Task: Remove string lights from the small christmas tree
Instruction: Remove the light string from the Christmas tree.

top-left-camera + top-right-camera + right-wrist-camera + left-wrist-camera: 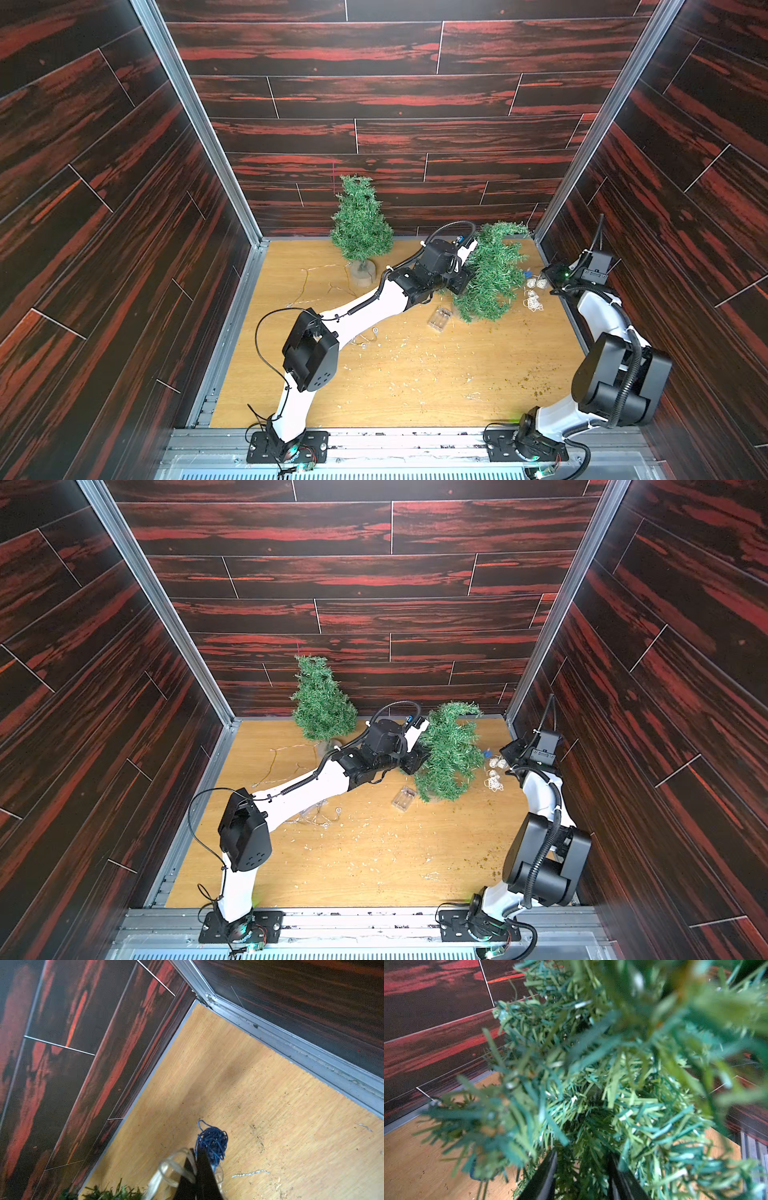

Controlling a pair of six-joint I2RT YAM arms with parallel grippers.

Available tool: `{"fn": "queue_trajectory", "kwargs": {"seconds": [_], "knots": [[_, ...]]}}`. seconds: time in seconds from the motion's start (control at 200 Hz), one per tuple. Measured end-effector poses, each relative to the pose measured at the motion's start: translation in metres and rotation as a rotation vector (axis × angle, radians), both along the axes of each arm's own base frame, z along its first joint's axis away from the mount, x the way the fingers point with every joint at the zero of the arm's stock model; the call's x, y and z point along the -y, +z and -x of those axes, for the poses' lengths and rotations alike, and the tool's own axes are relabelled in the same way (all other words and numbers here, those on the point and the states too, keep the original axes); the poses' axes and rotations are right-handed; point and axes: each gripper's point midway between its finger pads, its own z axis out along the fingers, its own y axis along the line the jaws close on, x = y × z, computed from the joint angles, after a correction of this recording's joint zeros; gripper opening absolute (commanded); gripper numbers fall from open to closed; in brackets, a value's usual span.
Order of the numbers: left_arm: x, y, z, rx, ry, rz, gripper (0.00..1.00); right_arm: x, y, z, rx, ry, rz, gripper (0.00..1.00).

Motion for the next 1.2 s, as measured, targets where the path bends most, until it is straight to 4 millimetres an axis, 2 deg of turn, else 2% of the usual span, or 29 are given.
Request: {"fn": "queue_trajectory", "kwargs": {"seconds": [0.095,0.16,0.331,0.501,0.636,0.741,0.912,1.027,1.122,1.202], "knots": [[0.000,-0.001,0.001,-0.003,-0.004,-0.001,0.43,-0.002,0.009,-0.003,0.020,0.012,-0.009,0.00],[0.001,-0.001,0.001,-0.004,-0.007,0.000,0.43,-0.004,0.022,-0.008,0.045,0.021,-0.005,0.00],[0.002,-0.003,0.003,-0.015,-0.018,0.007,0.42,-0.012,0.068,-0.023,0.139,0.036,0.015,0.00],[0.002,-0.009,0.006,-0.025,-0.033,0.009,0.42,-0.031,0.115,-0.038,0.219,0.056,0.038,0.00],[0.001,-0.018,0.009,-0.038,-0.044,-0.001,0.42,-0.050,0.156,-0.064,0.290,0.077,0.073,0.00],[0.002,-0.018,0.010,-0.041,-0.050,0.001,0.42,-0.064,0.165,-0.086,0.299,0.090,0.090,0.00],[0.003,-0.016,0.012,-0.041,-0.060,0.006,0.42,-0.079,0.157,-0.114,0.258,0.096,0.108,0.00],[0.004,-0.016,0.013,-0.043,-0.067,0.010,0.41,-0.080,0.164,-0.123,0.251,0.082,0.131,0.00],[0.004,-0.016,0.014,-0.042,-0.071,0.012,0.41,-0.077,0.182,-0.127,0.280,0.064,0.161,0.00],[0.004,-0.017,0.014,-0.043,-0.072,0.013,0.41,-0.074,0.190,-0.126,0.285,0.054,0.188,0.00]]}}
